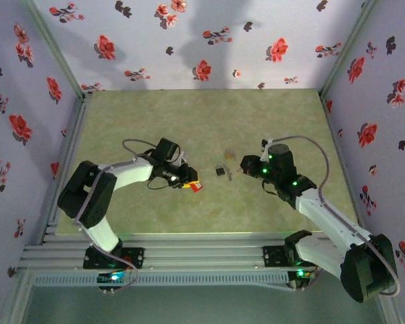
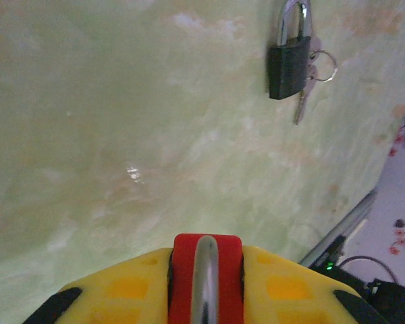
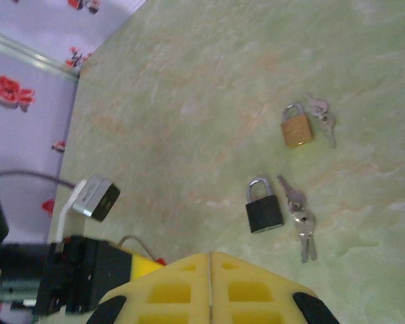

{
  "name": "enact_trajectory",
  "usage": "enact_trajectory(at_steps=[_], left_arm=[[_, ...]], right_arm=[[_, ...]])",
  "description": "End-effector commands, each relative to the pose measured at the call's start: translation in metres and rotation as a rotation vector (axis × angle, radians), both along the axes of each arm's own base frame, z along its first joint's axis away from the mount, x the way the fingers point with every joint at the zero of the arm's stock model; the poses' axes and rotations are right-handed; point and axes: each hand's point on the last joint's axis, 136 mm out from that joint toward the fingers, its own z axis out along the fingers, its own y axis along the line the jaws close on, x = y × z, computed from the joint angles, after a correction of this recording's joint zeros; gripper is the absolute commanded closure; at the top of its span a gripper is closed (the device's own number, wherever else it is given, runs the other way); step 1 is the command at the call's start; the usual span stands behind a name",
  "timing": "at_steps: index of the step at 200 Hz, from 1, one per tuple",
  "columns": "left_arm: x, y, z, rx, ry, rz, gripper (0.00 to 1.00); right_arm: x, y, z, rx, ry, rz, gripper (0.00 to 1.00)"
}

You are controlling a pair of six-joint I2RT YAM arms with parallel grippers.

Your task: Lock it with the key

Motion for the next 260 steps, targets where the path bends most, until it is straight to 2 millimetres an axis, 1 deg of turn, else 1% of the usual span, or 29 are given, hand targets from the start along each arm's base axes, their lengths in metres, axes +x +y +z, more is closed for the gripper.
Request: enact_trajectory(at_steps=[1, 12, 43, 71, 139, 202, 229, 245, 260], left_arm=[[0.003, 0.011, 0.001, 0.078, -0.031, -0.087, 1.00], [0.008, 0.010, 0.003, 0.095, -0.041, -0.123, 1.00], [0.025, 0.014, 0.007, 0.139, -0.086, -0.147, 1.00], [0.035, 0.011, 0.000, 0.143, -0.071, -0.157, 1.00], [0.043, 0.005, -0.005, 0.147, -0.054, -0.181, 0.99], [0.047, 0.005, -0.016, 0.153, -0.035, -0.187, 0.91], [0.048, 0.004, -0.017, 0.153, -0.036, -0.187, 0.88], [0.049, 0.003, -0.017, 0.153, -0.034, -0.187, 0.83], [0.048, 0.004, -0.019, 0.155, -0.030, -0.187, 0.82]], right_arm=[[-0.005, 0.012, 0.010, 0.012, -0.036, 0.103, 1.00], [-0.006, 0.015, 0.010, 0.018, -0.039, 0.124, 1.00], [-0.010, 0.021, 0.009, 0.041, -0.041, 0.163, 1.00], [-0.014, 0.023, 0.009, 0.049, -0.040, 0.184, 1.00], [-0.016, 0.025, 0.008, 0.050, -0.041, 0.197, 1.00], [-0.018, 0.029, 0.003, 0.046, -0.033, 0.207, 1.00], [-0.019, 0.030, 0.002, 0.042, -0.031, 0.211, 1.00], [-0.019, 0.031, 0.002, 0.038, -0.032, 0.213, 1.00], [-0.019, 0.031, 0.000, 0.035, -0.031, 0.214, 1.00]])
